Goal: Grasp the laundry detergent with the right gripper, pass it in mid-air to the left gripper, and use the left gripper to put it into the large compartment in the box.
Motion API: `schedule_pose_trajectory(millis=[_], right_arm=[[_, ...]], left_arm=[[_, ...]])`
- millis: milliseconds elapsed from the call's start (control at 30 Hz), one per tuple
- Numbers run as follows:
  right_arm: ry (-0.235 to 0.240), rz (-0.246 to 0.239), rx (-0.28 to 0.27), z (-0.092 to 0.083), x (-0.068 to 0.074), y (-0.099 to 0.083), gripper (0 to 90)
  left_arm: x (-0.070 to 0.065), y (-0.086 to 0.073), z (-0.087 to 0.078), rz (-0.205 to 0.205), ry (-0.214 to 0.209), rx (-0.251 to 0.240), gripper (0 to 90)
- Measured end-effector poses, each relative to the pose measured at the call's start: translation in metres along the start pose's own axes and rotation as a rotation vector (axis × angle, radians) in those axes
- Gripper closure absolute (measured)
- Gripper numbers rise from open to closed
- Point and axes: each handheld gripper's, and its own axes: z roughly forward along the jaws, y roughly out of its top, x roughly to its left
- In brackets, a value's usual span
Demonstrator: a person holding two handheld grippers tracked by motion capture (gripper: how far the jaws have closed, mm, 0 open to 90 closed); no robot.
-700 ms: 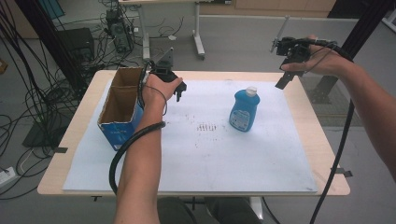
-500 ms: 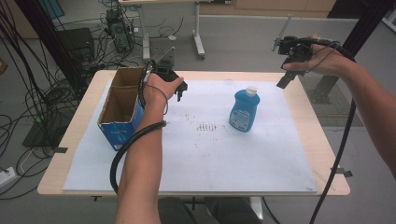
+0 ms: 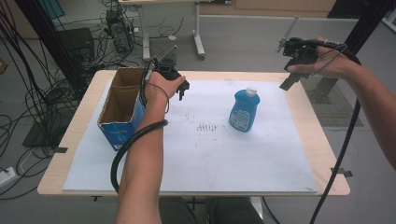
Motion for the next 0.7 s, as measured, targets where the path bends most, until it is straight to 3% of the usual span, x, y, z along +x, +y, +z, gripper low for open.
schedule_pose_trajectory(millis=[167,700], right_arm=[[0.025,0.005,0.002,0.011,0.004,-0.009,4.5],[0.089,0.048,-0.102,0.066,0.02,-0.037,5.2]], left_arm=[[0.0,-0.003,0.002,-0.001,-0.004,0.0,5.5],[0.0,-0.008,0.005,0.009,-0.001,0.003,5.6]])
